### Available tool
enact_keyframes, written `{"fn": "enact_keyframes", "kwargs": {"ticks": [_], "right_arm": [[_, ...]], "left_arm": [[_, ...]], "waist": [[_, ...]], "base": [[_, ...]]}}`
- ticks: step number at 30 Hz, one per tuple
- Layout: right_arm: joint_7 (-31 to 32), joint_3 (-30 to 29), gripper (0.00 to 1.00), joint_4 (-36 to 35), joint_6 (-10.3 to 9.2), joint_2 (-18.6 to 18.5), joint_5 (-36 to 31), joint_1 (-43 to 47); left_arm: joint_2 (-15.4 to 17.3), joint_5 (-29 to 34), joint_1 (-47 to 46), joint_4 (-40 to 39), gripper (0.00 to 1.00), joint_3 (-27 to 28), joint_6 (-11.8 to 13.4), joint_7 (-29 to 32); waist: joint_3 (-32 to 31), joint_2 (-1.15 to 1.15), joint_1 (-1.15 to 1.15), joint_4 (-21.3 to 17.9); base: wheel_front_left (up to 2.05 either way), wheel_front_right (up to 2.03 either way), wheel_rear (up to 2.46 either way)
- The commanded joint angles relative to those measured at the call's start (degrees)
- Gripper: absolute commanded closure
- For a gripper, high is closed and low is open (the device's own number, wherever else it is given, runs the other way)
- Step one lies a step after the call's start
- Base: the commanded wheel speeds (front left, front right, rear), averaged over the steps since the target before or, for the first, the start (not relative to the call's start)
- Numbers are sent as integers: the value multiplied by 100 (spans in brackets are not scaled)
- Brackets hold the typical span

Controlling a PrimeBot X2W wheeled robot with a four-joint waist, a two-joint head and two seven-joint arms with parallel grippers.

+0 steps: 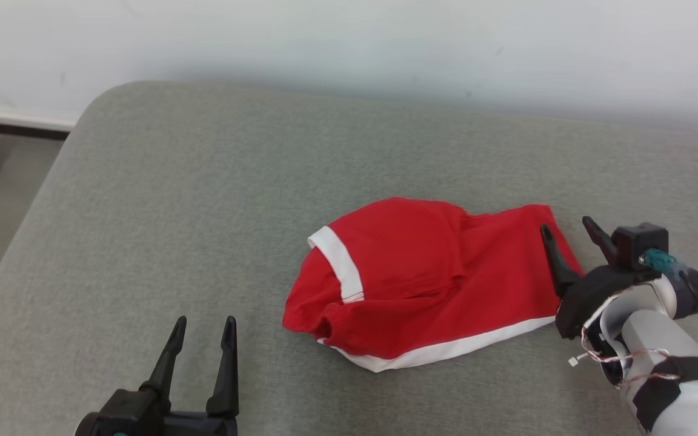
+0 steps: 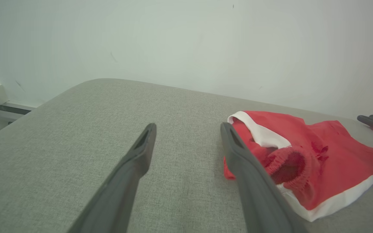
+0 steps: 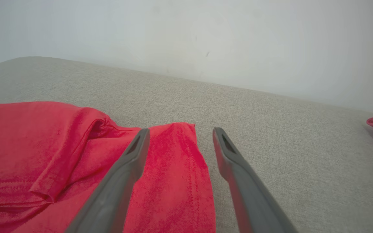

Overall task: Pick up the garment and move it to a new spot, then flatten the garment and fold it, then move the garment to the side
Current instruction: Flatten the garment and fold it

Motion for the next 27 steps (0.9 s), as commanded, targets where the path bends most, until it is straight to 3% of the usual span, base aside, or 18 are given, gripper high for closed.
{"fn": "enact_keyframes", "kwargs": {"ticks": [1,10,18,27], "right_arm": [[-56,-17,0,-262,-16,-90,93,230],[-52,-958,0,-2111,-16,-222,-85,1405],[-43,-1919,0,-3698,-16,220,-538,2801],[-42,-2264,0,-4759,-16,851,-886,3895]], "left_arm": [[-4,28,96,-12,0,46,-2,-17],[-3,177,297,-63,0,259,-43,-17],[-3,308,366,-67,0,372,-71,-17],[74,535,398,-7,0,328,-95,-17]], "waist": [[-228,-1,0,-301],[-441,-1,0,-716],[-533,-1,0,-871],[-525,-1,0,-925]], "base": [[0,0,0],[0,0,0],[0,0,0],[0,0,0]]}}
